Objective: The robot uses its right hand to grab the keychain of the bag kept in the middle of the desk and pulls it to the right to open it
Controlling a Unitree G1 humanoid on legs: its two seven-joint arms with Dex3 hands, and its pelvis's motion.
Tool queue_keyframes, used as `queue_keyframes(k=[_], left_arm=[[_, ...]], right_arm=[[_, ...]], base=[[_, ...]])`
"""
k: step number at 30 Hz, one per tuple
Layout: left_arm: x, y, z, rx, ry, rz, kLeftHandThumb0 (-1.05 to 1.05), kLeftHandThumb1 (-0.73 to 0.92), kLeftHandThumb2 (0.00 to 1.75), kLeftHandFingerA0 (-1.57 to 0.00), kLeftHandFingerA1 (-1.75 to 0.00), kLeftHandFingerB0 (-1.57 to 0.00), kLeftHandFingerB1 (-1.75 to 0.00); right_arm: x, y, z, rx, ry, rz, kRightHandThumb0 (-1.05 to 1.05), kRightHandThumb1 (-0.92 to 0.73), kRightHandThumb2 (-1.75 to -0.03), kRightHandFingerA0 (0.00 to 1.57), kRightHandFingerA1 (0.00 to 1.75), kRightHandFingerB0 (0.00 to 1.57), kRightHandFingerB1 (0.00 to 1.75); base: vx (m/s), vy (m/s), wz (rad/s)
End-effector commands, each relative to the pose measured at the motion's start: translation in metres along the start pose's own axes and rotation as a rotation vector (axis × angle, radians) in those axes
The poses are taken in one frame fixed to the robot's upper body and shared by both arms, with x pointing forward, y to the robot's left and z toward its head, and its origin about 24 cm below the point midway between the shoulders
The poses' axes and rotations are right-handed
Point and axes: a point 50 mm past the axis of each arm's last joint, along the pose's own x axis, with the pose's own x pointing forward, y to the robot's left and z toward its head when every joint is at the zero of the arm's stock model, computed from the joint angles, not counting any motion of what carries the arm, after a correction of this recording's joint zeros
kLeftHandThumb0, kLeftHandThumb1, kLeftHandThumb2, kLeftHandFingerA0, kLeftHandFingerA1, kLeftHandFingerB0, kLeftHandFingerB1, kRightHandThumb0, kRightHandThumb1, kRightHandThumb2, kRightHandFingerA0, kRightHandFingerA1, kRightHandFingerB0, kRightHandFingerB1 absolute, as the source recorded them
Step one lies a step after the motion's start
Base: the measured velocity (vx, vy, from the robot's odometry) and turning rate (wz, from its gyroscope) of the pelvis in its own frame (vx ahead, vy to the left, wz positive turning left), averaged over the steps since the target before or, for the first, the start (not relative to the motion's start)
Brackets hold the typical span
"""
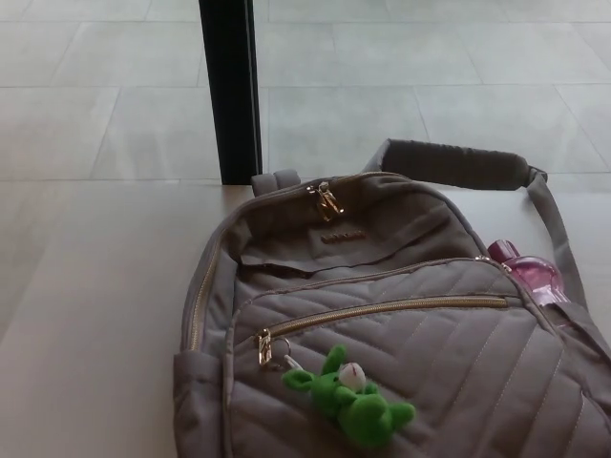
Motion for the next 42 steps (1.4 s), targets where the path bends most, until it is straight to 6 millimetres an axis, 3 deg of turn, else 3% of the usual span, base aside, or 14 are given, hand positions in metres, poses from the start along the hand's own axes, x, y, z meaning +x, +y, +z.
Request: queue_keyframes(k=[1, 8, 9, 11, 12, 15, 18, 22, 25, 27, 32, 37, 41, 42], left_arm=[[-0.001, 0.009, 0.004, -0.003, -0.048, 0.019, -0.64, 0.46, 0.88, -0.75, -0.93, -0.54, -0.57], [0.001, 0.002, 0.006, 0.013, -0.055, 0.007, -0.63, 0.55, 0.58, -0.80, -0.85, -0.61, -0.42], [0.002, 0.001, 0.007, 0.012, -0.053, 0.002, -0.63, 0.54, 0.59, -0.80, -0.87, -0.60, -0.42], [0.001, 0.001, 0.007, 0.014, -0.057, 0.002, -0.62, 0.55, 0.59, -0.79, -0.86, -0.60, -0.42], [0.002, 0.000, 0.007, 0.005, -0.047, 0.004, -0.66, 0.47, 0.88, -0.79, -0.85, -0.54, -0.56], [0.002, 0.001, 0.008, -0.002, -0.058, 0.002, -0.62, 0.56, 0.57, -0.78, -0.82, -0.62, -0.42], [0.001, 0.001, 0.007, -0.002, -0.068, -0.001, -0.62, 0.56, 0.58, -0.76, -0.75, -0.61, -0.42], [0.002, 0.001, 0.011, 0.002, -0.074, 0.001, -0.62, 0.55, 0.58, -0.82, -0.79, -0.61, -0.43], [0.002, 0.003, 0.010, -0.004, -0.073, 0.002, -0.60, 0.56, 0.57, -0.82, -0.94, -0.59, -0.42], [0.002, 0.003, 0.010, -0.004, -0.072, 0.001, -0.64, 0.47, 0.89, -0.80, -0.87, -0.54, -0.57], [0.001, 0.008, 0.009, -0.002, -0.063, 0.013, -0.58, 0.56, 0.57, -0.86, -0.91, -0.62, -0.42], [0.001, 0.008, 0.008, 0.006, -0.064, 0.014, -0.61, 0.56, 0.58, -0.80, -0.84, -0.61, -0.42], [0.001, 0.008, 0.009, -0.001, -0.064, 0.006, -0.65, 0.46, 0.88, -0.78, -0.84, -0.53, -0.56], [0.001, 0.008, 0.009, -0.011, -0.062, 0.001, -0.64, 0.50, 0.60, -0.82, -0.86, -0.58, -0.43]], right_arm=[[0.008, -0.043, 0.022, 0.395, -0.068, -0.197, -0.83, -0.53, -0.91, 0.93, 1.27, 0.03, 0.35], [0.004, -0.100, 0.089, 0.649, -0.268, -0.338, -0.84, -0.67, -0.63, 0.87, 1.33, 0.00, 0.27], [-0.003, -0.111, 0.108, 0.694, -0.360, -0.342, -0.87, -0.54, -0.90, 0.85, 0.98, 0.02, 0.35], [-0.008, -0.119, 0.124, 0.722, -0.427, -0.358, -0.79, -0.65, -0.60, 0.79, 1.16, 0.00, 0.26], [-0.014, -0.129, 0.147, 0.749, -0.516, -0.361, -0.81, -0.52, -0.90, 0.33, 0.64, 0.07, 0.16], [-0.046, -0.147, 0.208, 0.753, -0.817, -0.364, -0.80, -0.61, -0.58, 0.36, 0.51, 0.11, 0.42], [-0.077, -0.147, 0.248, 0.751, -1.018, -0.308, -0.73, -0.48, -0.85, 0.25, 0.56, 0.07, 0.44], [-0.122, -0.128, 0.296, 0.555, -1.242, -0.230, -0.77, -0.61, -0.59, 0.46, 0.51, 0.19, 0.29], [-0.163, -0.076, 0.325, 0.336, -1.442, -0.055, -0.77, -0.52, -0.89, 0.37, 0.55, 0.16, 0.42], [-0.179, -0.052, 0.328, 0.226, -1.513, 0.016, -0.90, -0.58, -0.92, 0.42, 0.53, 0.19, 0.41], [-0.187, 0.016, 0.323, 0.079, -1.523, 0.221, -0.79, -0.62, -0.59, 0.43, 0.44, 0.27, 0.29], [-0.187, 0.042, 0.313, -0.013, -1.497, 0.275, -0.92, -0.57, -0.92, 0.40, 0.55, 0.20, 0.41], [-0.189, 0.059, 0.308, -0.058, -1.509, 0.320, -0.83, -0.65, -0.60, 0.45, 0.52, 0.25, 0.33], [-0.190, 0.064, 0.307, -0.049, -1.513, 0.354, -0.79, -0.62, -0.59, 0.44, 0.58, 0.25, 0.35]], base=[[0.00, 0.000, 0.00], [0.00, 0.000, 0.00], [0.00, 0.000, 0.00], [0.00, 0.000, 0.00], [0.00, 0.000, 0.00], [0.00, 0.000, 0.00], [0.00, 0.000, 0.00], [0.00, 0.000, 0.00], [0.00, 0.000, 0.00], [0.00, 0.000, 0.00], [0.00, 0.000, 0.00], [0.00, 0.000, 0.00], [0.00, 0.000, 0.00], [0.00, 0.000, 0.00]])
